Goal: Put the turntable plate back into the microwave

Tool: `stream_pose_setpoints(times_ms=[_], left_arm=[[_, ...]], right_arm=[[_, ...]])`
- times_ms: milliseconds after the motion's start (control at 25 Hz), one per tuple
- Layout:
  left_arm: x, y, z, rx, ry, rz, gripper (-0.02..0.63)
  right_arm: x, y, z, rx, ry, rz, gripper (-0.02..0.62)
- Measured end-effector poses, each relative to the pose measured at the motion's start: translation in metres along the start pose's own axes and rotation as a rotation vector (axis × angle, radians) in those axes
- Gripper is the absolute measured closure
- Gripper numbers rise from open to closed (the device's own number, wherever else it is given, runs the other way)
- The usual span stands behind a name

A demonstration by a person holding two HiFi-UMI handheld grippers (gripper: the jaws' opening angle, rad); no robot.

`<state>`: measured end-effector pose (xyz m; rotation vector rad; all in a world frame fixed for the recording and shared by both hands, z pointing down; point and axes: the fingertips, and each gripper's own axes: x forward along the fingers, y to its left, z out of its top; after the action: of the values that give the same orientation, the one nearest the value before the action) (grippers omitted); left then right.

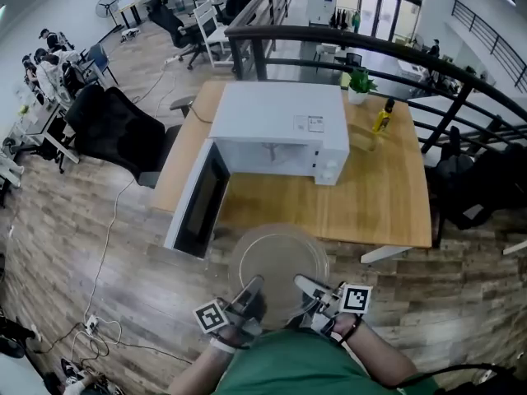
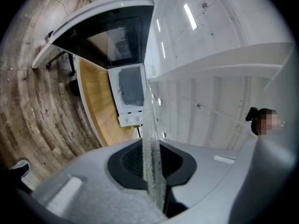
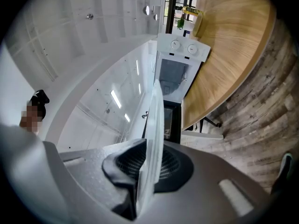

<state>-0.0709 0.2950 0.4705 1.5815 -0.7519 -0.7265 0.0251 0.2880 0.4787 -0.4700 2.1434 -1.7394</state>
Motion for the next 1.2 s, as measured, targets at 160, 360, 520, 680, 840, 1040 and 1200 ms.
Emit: stream_pose_setpoints(times_ms=[160, 360, 520, 680, 840, 1040, 1200], left_arm=[[0.027, 0.0, -0.002, 0.004, -0.005, -0.011, 0.571], [0.043, 0.004, -0.002, -0.011, -0.003, -0.002, 0.571], [0.056, 0.013, 0.011, -0.014, 0.003, 0.001, 0.571], [0.073, 0.03, 0.031, -0.03, 0.029, -0.002, 0.571], [0.099, 0.039, 0.052, -0.04, 0.083, 0.002, 0.571], [0.133, 0.049, 0.084, -0.064, 0.097, -0.003, 0.571], [0.148, 0.058, 0.106, -0.074, 0.109, 0.009, 0.571]], right_arm=[[-0.006, -0.007, 0.025, -0.003, 0.007, -0.002, 0.552], [-0.008, -0.012, 0.04, 0.001, 0.012, -0.013, 0.551], [0.002, -0.023, 0.054, 0.004, 0.007, -0.021, 0.551], [0.019, -0.035, 0.071, 0.0, -0.003, -0.04, 0.551], [0.031, -0.047, 0.095, 0.024, -0.055, -0.087, 0.551], [0.058, -0.058, 0.13, 0.019, -0.077, -0.103, 0.551], [0.078, -0.068, 0.147, 0.031, -0.092, -0.111, 0.551]])
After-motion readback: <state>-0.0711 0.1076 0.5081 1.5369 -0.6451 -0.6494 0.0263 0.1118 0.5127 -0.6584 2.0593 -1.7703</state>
